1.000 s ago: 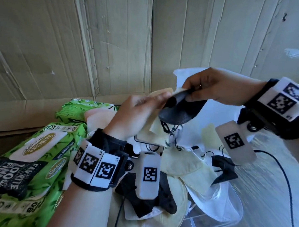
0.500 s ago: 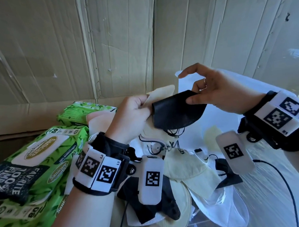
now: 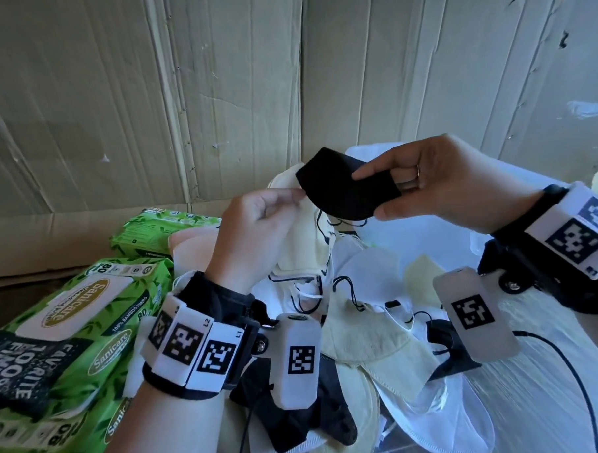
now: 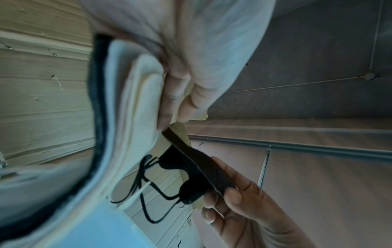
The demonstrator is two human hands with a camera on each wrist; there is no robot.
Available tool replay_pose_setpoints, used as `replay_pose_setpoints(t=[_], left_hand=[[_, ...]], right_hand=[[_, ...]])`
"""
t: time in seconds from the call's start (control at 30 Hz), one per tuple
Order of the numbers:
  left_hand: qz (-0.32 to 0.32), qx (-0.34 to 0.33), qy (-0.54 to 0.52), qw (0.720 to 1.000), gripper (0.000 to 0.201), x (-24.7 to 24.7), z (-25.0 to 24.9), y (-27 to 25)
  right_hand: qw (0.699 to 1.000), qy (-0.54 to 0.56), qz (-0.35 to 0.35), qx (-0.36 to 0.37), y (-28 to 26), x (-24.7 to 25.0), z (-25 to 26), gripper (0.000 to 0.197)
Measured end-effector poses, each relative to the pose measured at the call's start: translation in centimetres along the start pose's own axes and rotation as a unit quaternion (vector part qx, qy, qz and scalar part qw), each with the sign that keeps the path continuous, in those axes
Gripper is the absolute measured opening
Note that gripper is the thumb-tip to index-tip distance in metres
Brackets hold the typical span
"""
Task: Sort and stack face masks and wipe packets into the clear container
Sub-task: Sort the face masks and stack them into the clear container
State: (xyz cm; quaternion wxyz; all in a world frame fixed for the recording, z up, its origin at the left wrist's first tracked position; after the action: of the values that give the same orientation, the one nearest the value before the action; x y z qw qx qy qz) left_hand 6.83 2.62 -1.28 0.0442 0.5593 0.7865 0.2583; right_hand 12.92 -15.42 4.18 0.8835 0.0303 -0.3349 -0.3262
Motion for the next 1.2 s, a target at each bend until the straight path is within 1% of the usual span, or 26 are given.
replay_pose_setpoints(t=[0.1, 0.17, 0.23, 0.27, 0.37, 0.4, 0.43, 0.47, 0.5, 0.53, 0.6, 0.63, 0.7, 0.73, 0.83, 0.9, 0.97, 1.07, 1.13, 1.2], left_hand=[[0.000, 0.005, -0.009, 1.000, 0.015, 0.0, 0.1, 0.0], [-0.012, 0.000, -0.009, 1.000, 0.018, 0.1, 0.0, 0.0], [-0.032, 0.000, 0.000, 1.000, 0.020, 0.4, 0.1, 0.1], [-0.044, 0.012, 0.001, 0.999, 0.019, 0.7, 0.0, 0.1], [-0.055, 0.008, 0.030, 0.998, 0.016, 1.2, 0.8, 0.1], [-0.027, 0.023, 0.047, 0.998, 0.002, 0.2, 0.1, 0.4], [-0.026, 0.013, 0.063, 0.998, 0.020, 0.4, 0.4, 0.3], [-0.014, 0.022, 0.070, 0.997, 0.051, 0.4, 0.4, 0.2], [0.006, 0.021, 0.055, 0.998, 0.031, 0.2, 0.5, 0.3], [0.010, 0.016, 0.034, 0.999, 0.051, 0.3, 0.2, 0.1], [0.067, -0.005, 0.007, 0.998, 0.059, -0.3, 0.0, -0.1], [0.094, -0.006, 0.022, 0.995, 0.062, -0.6, -0.1, -0.2], [0.134, -0.002, 0.040, 0.990, 0.057, -1.3, -0.1, -0.5], [0.135, 0.015, 0.030, 0.990, 0.051, -1.5, 0.0, -0.5], [0.131, 0.041, 0.025, 0.990, 0.034, -1.8, 0.4, -0.6], [0.123, 0.040, 0.026, 0.991, 0.020, -1.9, 0.1, -0.6], [0.111, 0.051, 0.012, 0.992, 0.022, -1.8, 0.3, -0.6], [0.088, 0.066, -0.027, 0.994, 0.017, -1.5, 0.2, -0.6], [0.091, 0.073, -0.066, 0.991, 0.017, -1.6, 0.2, -0.6], [0.112, 0.073, -0.095, 0.987, 0.019, -1.9, -0.1, -0.6]], right_hand=[[1.000, 0.018, -0.003, -0.001, -0.2, -0.3, 0.1, 0.044], [1.000, 0.016, 0.013, -0.002, -0.2, -0.7, 0.2, 0.046], [1.000, 0.006, 0.009, -0.004, -0.2, -0.8, 0.1, 0.046], [1.000, 0.000, 0.004, -0.001, -0.1, -0.7, 0.3, 0.044], [1.000, 0.001, -0.019, 0.005, 0.1, -1.2, 0.1, 0.033], [0.999, 0.018, -0.044, 0.004, -0.5, -0.7, -0.1, 0.026], [0.998, 0.039, -0.049, 0.001, -0.3, -1.1, -0.3, 0.018], [0.997, 0.054, -0.051, -0.004, -0.2, -1.4, -0.5, 0.009], [0.997, 0.053, -0.058, -0.012, -0.1, -1.6, -0.7, 0.005], [0.997, 0.038, -0.064, -0.021, 0.1, -1.9, -0.9, 0.009], [0.995, 0.006, -0.091, -0.029, 0.3, -2.3, -1.2, 0.007], [0.994, -0.005, -0.110, -0.025, 0.4, -2.5, -1.4, 0.007], [0.990, 0.002, -0.137, -0.023, 0.4, -2.8, -1.9, 0.014], [0.988, 0.033, -0.146, -0.025, 0.4, -3.0, -2.0, 0.015], [0.979, 0.148, -0.142, -0.020, 0.6, -3.9, -2.7, 0.008], [0.974, 0.176, -0.142, -0.005, 0.8, -4.4, -2.9, 0.008], [0.970, 0.203, -0.133, 0.002, 1.1, -4.9, -3.1, 0.014], [0.973, 0.194, -0.122, -0.005, 1.2, -5.0, -3.5, 0.020], [0.972, 0.208, -0.107, -0.002, 1.0, -4.8, -3.3, 0.025], [0.971, 0.222, -0.094, 0.003, 0.8, -4.6, -2.9, 0.031]])
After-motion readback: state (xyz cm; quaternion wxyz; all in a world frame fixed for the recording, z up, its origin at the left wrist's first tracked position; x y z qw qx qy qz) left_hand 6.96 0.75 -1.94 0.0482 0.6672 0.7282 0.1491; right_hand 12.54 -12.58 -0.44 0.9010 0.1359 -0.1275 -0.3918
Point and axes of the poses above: each hand's wrist, its own y-axis towards the middle knuckle, its own x-axis out of the back of the hand, z = x × y, the point moved 4 cm from there along y, towards the middle knuckle, and after that the axes turned 7 degrees about z, right-handed, at the moved point
